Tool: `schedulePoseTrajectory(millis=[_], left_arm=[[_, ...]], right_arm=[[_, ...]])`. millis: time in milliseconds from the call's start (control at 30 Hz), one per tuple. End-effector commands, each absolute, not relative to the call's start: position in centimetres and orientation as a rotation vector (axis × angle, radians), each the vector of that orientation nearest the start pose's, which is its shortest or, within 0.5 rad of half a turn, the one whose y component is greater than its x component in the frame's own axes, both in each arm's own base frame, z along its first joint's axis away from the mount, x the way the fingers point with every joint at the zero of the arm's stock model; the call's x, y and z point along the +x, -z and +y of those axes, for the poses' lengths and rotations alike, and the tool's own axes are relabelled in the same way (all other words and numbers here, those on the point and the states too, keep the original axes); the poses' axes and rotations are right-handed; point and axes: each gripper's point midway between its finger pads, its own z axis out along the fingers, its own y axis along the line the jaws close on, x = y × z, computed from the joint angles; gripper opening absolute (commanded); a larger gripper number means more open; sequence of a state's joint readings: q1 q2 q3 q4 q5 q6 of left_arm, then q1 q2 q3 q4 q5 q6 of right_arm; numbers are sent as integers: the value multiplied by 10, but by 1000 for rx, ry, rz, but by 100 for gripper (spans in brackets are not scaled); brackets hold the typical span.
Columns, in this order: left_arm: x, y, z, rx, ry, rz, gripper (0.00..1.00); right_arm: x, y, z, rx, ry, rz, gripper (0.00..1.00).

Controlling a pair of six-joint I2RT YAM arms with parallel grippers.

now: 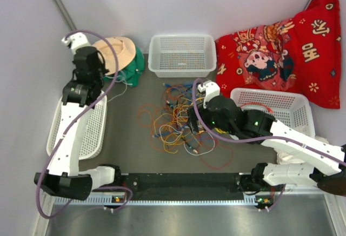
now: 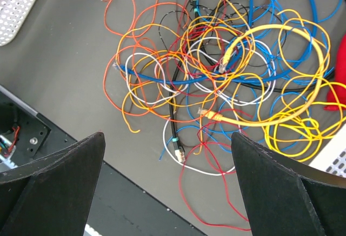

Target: Untangle the cables

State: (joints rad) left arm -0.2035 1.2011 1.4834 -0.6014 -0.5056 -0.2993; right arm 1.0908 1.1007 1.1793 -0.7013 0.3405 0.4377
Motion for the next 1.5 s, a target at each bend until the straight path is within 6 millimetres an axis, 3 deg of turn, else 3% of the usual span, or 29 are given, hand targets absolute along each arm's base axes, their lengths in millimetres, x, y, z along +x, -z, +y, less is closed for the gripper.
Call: schedulePoseTrajectory(millis=[0,167,300,400,733,967,1000,1300,1433,1467], left_arm=[[338,-387,55,-658,-175,1714,0],[311,-410,80,-780,-289,1621,0],[288,-450,94,-873,-305,1489,0],[273,-465,106,-945,-340,1401,0],[270,-470,122,-1020,-479,1369,0],[264,-536,124,-998,-440,1273,0],[263,-539,125,-996,-439,1268,0],[261,-522,131,-1011,-531,1295,0],[267,-489,137,-1037,-588,1362,0],[270,-472,141,-1068,-595,1375,0]], right_arm=[[192,-274,259,-499,-494,2069,99],[196,-271,271,-536,-496,2066,99],[194,-272,275,-555,-514,2066,99],[192,-273,277,-572,-527,2061,99],[180,-272,281,-559,-657,2024,99],[175,-260,285,-566,-702,2027,99],[175,-261,286,-567,-707,2025,99],[174,-263,282,-559,-713,2016,99],[172,-259,280,-554,-718,2024,99],[171,-258,279,-550,-717,2026,99]])
